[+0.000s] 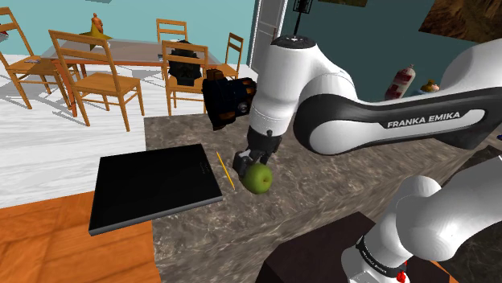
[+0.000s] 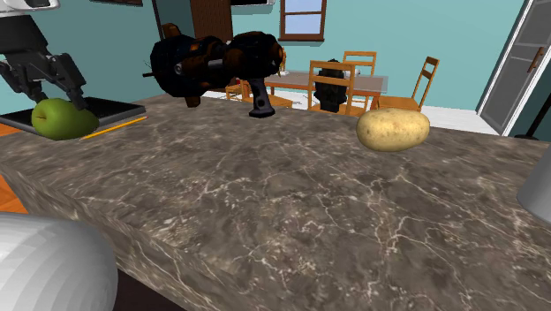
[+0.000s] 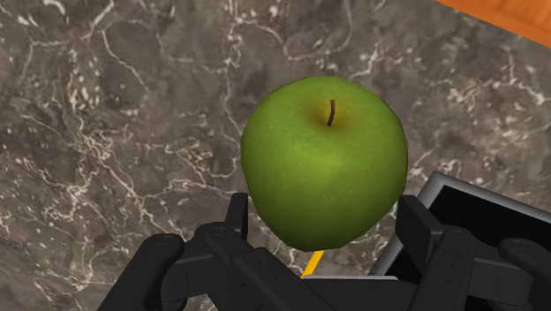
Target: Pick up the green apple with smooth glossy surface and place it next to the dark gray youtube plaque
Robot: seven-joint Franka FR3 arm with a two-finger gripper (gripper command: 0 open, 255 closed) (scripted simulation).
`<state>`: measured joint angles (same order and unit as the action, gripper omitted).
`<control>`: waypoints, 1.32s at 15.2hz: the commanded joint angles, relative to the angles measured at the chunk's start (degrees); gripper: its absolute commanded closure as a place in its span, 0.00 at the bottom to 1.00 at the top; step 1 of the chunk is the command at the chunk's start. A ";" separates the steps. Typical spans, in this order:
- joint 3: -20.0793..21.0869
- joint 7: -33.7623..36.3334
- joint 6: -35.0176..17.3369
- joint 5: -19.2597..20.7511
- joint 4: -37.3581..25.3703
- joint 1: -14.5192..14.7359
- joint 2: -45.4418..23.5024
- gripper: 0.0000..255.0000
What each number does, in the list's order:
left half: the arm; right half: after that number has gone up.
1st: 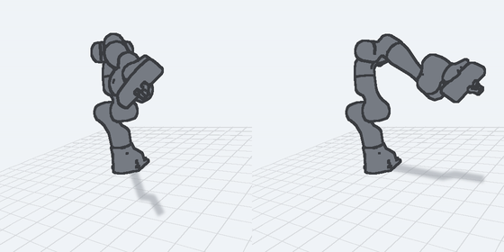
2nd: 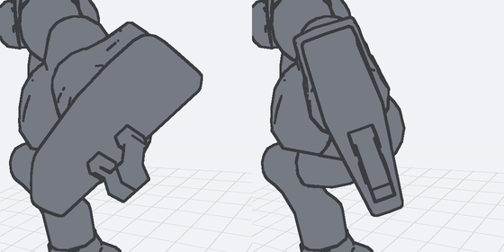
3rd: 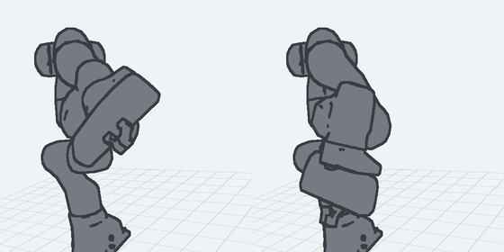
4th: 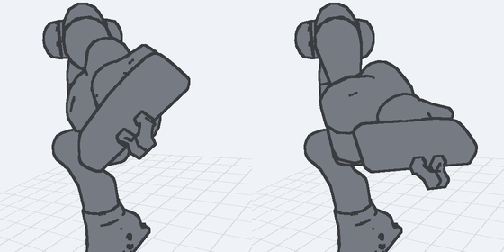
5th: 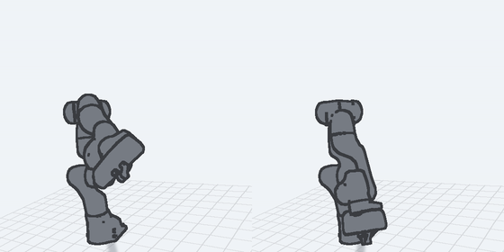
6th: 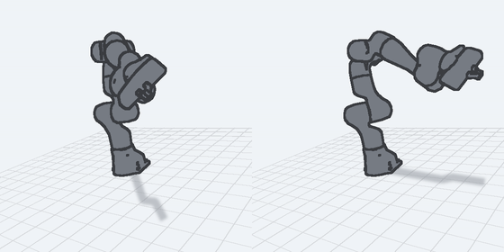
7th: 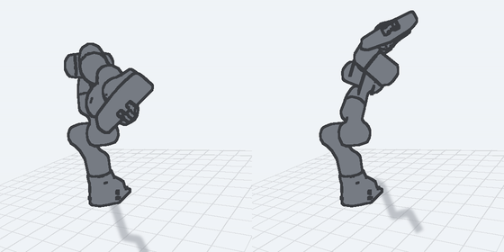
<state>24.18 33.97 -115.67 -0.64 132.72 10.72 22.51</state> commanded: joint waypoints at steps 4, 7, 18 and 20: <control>0.22 0.27 -1.31 0.10 0.89 -0.02 -0.41 1.00; 0.22 0.27 -1.31 0.10 0.89 -0.02 -0.41 1.00; -0.28 -0.21 6.21 -0.45 -4.88 0.32 1.43 0.00; -0.28 -0.21 6.21 -0.45 -4.88 0.33 1.44 0.00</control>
<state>23.97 33.84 -109.91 -1.09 128.20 11.07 23.92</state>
